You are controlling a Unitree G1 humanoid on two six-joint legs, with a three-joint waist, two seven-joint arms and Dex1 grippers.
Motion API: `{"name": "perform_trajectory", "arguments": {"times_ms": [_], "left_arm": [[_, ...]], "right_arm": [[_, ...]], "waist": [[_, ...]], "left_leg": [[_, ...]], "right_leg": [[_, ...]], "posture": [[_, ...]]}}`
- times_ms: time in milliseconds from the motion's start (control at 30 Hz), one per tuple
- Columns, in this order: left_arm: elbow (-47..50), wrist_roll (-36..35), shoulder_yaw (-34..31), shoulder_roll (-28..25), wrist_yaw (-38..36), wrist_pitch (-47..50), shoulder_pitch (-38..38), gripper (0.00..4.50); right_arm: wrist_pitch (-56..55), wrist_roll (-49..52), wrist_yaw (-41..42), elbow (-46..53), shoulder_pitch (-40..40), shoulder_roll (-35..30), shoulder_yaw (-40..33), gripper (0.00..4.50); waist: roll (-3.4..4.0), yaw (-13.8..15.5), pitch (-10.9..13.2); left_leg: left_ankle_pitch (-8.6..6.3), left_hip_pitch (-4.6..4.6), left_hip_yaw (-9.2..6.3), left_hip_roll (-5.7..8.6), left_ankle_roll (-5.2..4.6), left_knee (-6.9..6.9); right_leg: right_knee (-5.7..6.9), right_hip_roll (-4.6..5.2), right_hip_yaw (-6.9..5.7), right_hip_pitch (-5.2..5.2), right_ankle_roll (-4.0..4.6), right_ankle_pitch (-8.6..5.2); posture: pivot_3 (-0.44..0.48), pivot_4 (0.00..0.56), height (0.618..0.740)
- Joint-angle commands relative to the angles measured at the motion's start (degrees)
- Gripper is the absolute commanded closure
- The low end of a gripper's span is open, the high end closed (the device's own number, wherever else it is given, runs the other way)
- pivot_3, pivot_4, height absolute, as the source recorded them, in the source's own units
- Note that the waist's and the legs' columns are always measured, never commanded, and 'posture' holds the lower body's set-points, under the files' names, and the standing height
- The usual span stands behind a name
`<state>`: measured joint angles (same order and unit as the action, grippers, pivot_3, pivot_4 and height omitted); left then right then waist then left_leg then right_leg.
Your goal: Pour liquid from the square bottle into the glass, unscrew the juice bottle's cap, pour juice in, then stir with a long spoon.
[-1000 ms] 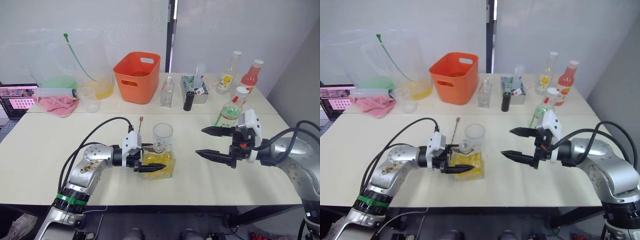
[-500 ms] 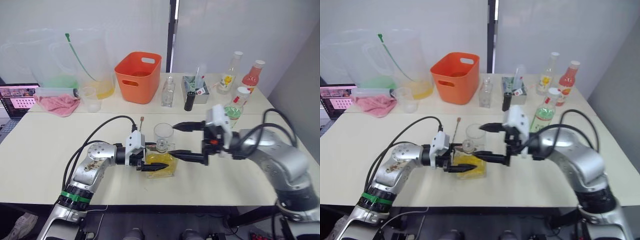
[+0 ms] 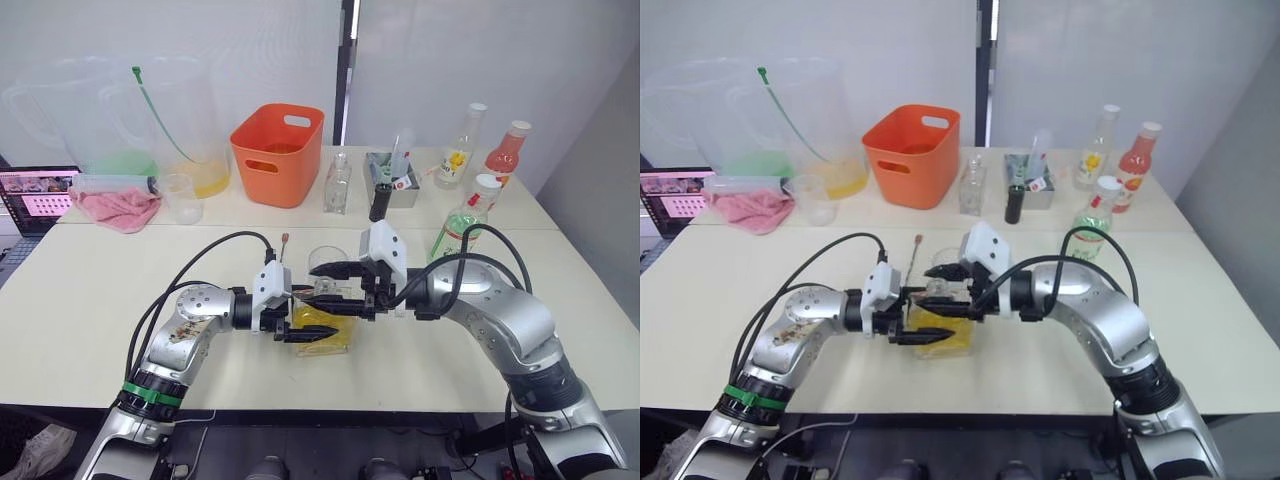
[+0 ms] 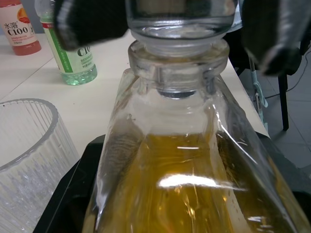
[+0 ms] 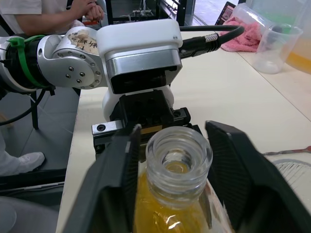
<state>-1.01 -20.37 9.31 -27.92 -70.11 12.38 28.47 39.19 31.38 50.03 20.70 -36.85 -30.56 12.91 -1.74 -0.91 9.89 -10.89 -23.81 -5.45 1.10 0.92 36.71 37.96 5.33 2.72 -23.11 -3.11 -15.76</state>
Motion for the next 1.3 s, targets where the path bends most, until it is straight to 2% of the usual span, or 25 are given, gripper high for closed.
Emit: {"name": "perform_trajectory", "arguments": {"times_ms": [33, 267, 467, 633, 733, 833, 967, 1067, 1167, 1300], "left_arm": [[1.1, 0.0, 0.1, 0.0, 0.0, -0.7, 0.8, 1.69], [1.4, 0.2, 0.4, 0.1, 0.1, -1.0, 0.0, 1.69], [1.6, 2.5, 2.3, -1.8, -0.5, -0.8, -0.7, 1.69], [2.1, 2.6, 3.5, -2.4, 0.0, 0.7, -0.9, 1.69], [2.2, 2.4, 3.5, -2.4, 0.2, 0.8, -1.0, 1.69], [2.5, 1.8, 3.2, -2.5, 0.3, 1.1, -1.1, 1.69], [2.3, 1.2, 2.5, -1.9, 1.3, 1.1, -0.6, 1.69], [3.5, -0.1, 1.8, -1.0, 2.4, 2.5, 0.2, 1.69], [4.4, -0.5, 1.2, -0.6, 3.4, 3.5, 0.8, 1.69], [4.9, 0.2, 1.2, -1.0, 4.0, 4.2, 0.6, 1.69]], "right_arm": [[-0.1, 1.6, 0.7, 2.1, 0.3, -0.2, -2.2, 3.41], [0.2, 2.2, 0.6, 2.1, 0.0, -0.5, -3.3, 3.41], [1.6, 9.9, 0.7, 3.4, -2.6, 2.1, -8.6, 3.41], [3.2, 13.2, 0.2, 5.1, -3.8, 1.7, -10.6, 3.41], [4.0, 14.6, -0.1, 5.6, -3.5, -0.3, -13.0, 3.41], [4.0, 14.4, 1.0, 3.9, -0.8, -5.7, -17.8, 3.41], [0.6, 10.8, 2.7, -3.5, 6.8, -12.5, -24.7, 3.41], [-6.1, 5.4, 4.3, -12.1, 14.8, -15.4, -28.6, 3.41], [-13.2, 0.5, 3.3, -21.1, 18.7, -15.4, -30.5, 3.41], [-21.5, -6.7, -2.7, -32.8, 18.8, -13.7, -30.4, 3.41]], "waist": [[0.00, -0.1, 0.0], [0.00, 0.0, 0.0], [0.00, 0.0, 0.0], [0.01, -0.1, 0.0], [0.01, -0.1, 0.0], [0.01, 0.1, 0.0], [0.00, 0.2, 0.0], [0.00, 0.2, 0.0], [0.03, 0.2, 0.0], [0.08, -0.1, 0.0]], "left_leg": [[0.00, 0.00, 0.00, 0.00, 0.00, 0.00], [0.00, 0.00, -0.01, 0.01, 0.00, 0.00], [0.00, 0.00, -0.02, 0.00, 0.00, 0.00], [-0.01, 0.03, -0.07, -0.03, -0.01, 0.00], [-0.01, 0.03, -0.07, -0.02, -0.01, 0.00], [-0.01, 0.02, -0.07, -0.01, -0.01, 0.00], [-0.05, 0.03, -0.08, -0.01, -0.07, 0.00], [-0.05, 0.03, -0.06, -0.02, -0.08, 0.00], [-0.05, 0.03, 0.01, -0.01, -0.08, 0.00], [-0.04, 0.09, 0.07, -0.02, -0.07, 0.00]], "right_leg": [[0.00, 0.00, 0.00, 0.00, 0.00, 0.00], [0.00, 0.01, -0.01, 0.01, 0.00, 0.00], [0.01, 0.01, -0.01, 0.00, 0.00, 0.00], [0.01, -0.02, -0.06, 0.03, 0.00, 0.00], [0.01, -0.02, -0.07, 0.04, 0.00, 0.00], [0.00, -0.01, -0.07, 0.05, 0.00, 0.00], [-0.14, 0.00, -0.14, 0.15, 0.00, 0.00], [-0.13, -0.01, -0.13, 0.15, 0.00, 0.00], [-0.16, 0.01, -0.08, 0.16, 0.00, 0.00], [-0.11, 0.00, -0.02, 0.15, 0.00, 0.00]], "posture": [[0.000, 0.150, 0.740], [0.000, 0.150, 0.740], [0.000, 0.150, 0.740], [0.000, 0.150, 0.740], [0.000, 0.150, 0.740], [0.000, 0.150, 0.740], [0.000, 0.150, 0.740], [0.000, 0.150, 0.740], [0.000, 0.150, 0.740], [0.000, 0.150, 0.740]]}}
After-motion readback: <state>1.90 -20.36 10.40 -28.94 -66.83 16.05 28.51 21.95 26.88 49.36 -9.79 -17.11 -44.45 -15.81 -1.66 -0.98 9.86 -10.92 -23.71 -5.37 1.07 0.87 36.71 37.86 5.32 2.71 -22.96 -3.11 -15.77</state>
